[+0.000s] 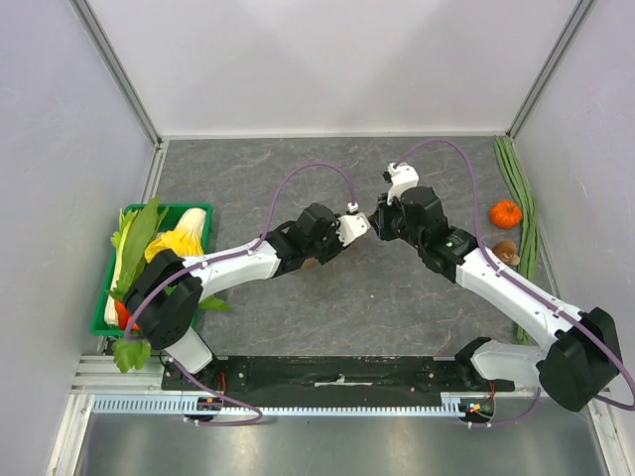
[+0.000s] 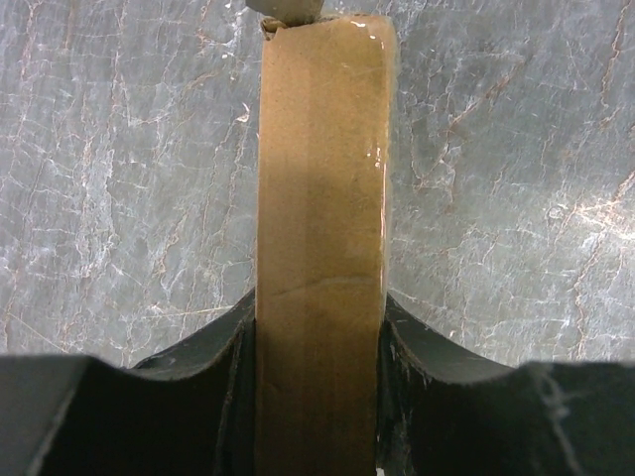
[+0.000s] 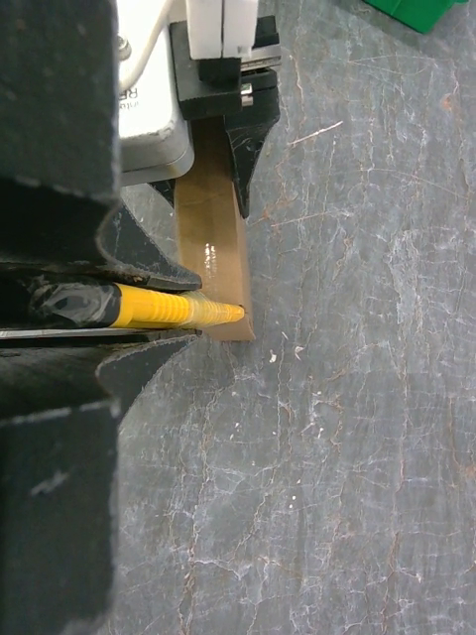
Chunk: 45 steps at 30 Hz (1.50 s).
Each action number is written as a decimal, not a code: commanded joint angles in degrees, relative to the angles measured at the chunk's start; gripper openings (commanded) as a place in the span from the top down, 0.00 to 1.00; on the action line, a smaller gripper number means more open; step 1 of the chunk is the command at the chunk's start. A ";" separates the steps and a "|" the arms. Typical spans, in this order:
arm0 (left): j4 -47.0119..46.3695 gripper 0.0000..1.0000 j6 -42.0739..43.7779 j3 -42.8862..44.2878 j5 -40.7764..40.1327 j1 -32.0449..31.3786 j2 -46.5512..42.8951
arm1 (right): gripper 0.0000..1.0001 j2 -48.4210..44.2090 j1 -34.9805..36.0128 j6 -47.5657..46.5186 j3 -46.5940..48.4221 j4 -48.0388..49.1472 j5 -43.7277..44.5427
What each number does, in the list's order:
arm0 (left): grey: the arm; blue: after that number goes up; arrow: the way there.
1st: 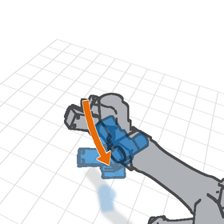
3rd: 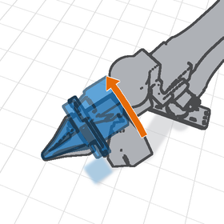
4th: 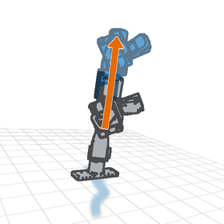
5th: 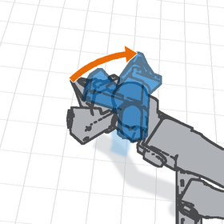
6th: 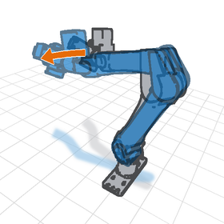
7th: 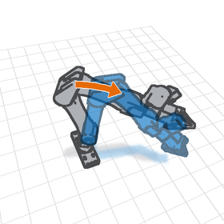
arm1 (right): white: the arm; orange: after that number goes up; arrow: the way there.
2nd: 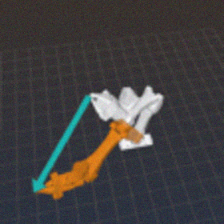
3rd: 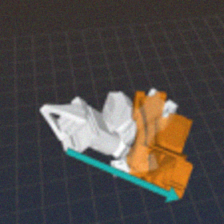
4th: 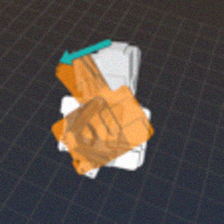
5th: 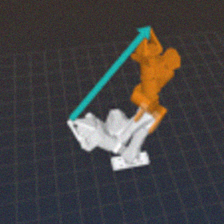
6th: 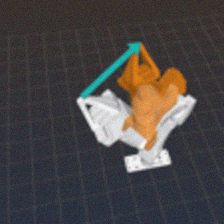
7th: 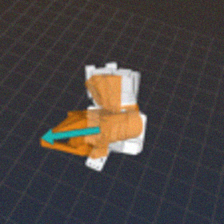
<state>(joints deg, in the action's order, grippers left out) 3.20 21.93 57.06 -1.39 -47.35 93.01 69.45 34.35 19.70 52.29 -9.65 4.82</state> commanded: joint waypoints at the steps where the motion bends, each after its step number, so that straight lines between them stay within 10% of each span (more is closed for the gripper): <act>1: 9.10 0.66 -5.23 -2.48 2.43 2.52 4.72 | 1.00 -0.80 0.10 0.86 -2.28 -4.23 -2.36; 31: 13.59 0.68 -8.84 2.00 4.64 7.36 9.29 | 1.00 -3.01 -0.69 0.51 5.10 -16.19 -1.74; 37: 13.24 0.45 -10.85 4.11 8.06 7.36 7.45 | 1.00 -2.22 -0.69 0.25 4.66 -15.49 -0.78; 39: 13.06 0.30 -11.65 5.08 9.29 7.45 6.48 | 1.00 -1.95 -0.69 0.60 4.57 -14.70 -1.22; 40: 13.14 0.07 -12.09 6.47 9.82 7.45 6.39 | 1.00 -1.69 -0.69 0.77 4.49 -14.35 -1.30; 45: 13.50 0.02 -12.97 11.40 12.90 7.54 6.04 | 1.00 -0.81 -0.69 1.83 4.75 -12.68 -1.65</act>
<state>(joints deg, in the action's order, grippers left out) 11.42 11.29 65.60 8.47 -40.18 97.25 67.90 33.89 21.02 55.24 -24.82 3.25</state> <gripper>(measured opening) 0.971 0.217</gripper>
